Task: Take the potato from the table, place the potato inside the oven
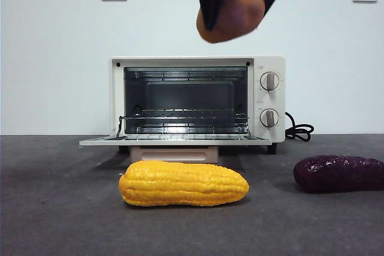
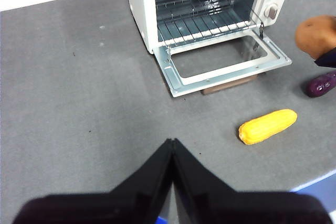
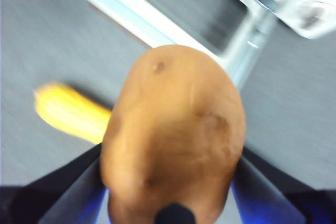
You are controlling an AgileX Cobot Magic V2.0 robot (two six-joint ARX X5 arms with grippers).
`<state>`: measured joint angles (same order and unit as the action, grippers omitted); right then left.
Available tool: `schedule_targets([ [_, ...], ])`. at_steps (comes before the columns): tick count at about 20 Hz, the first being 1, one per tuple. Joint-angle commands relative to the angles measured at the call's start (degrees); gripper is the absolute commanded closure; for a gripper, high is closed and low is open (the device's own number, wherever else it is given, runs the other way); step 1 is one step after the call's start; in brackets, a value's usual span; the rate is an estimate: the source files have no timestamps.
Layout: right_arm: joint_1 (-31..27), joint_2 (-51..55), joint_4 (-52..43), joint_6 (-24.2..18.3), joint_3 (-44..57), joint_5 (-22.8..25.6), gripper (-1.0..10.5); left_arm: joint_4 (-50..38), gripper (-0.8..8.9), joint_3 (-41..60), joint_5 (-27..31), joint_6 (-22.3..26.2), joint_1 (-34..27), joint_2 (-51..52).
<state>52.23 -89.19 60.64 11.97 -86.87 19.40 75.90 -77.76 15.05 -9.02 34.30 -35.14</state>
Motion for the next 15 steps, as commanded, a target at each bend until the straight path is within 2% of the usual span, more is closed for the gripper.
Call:
schedule_targets([
  [1, -1.2, 4.4, -10.6, 2.0, 10.6, -2.5, 9.5, -0.2, 8.19, 0.2, 0.2, 0.9, 0.2, -0.4],
  [6, -5.8, 4.1, -31.0, 1.3, 20.1, -2.1, 9.5, -0.2, 8.19, 0.2, 0.0, 0.8, 0.2, -1.6],
  [9, -8.4, 1.6, -39.5, 1.3, 20.1, -5.2, 9.5, -0.2, 8.19, 0.2, -0.1, 0.4, 0.2, -1.7],
  [11, -9.7, -0.2, -43.3, 1.0, 19.5, -9.6, 9.5, -0.2, 8.19, 0.2, -0.1, 0.3, 0.2, -1.8],
  [15, -11.6, -6.3, -43.1, 1.0, 14.2, -13.5, 9.5, -0.2, 8.19, 0.2, -0.4, 0.2, 0.2, -2.1],
])
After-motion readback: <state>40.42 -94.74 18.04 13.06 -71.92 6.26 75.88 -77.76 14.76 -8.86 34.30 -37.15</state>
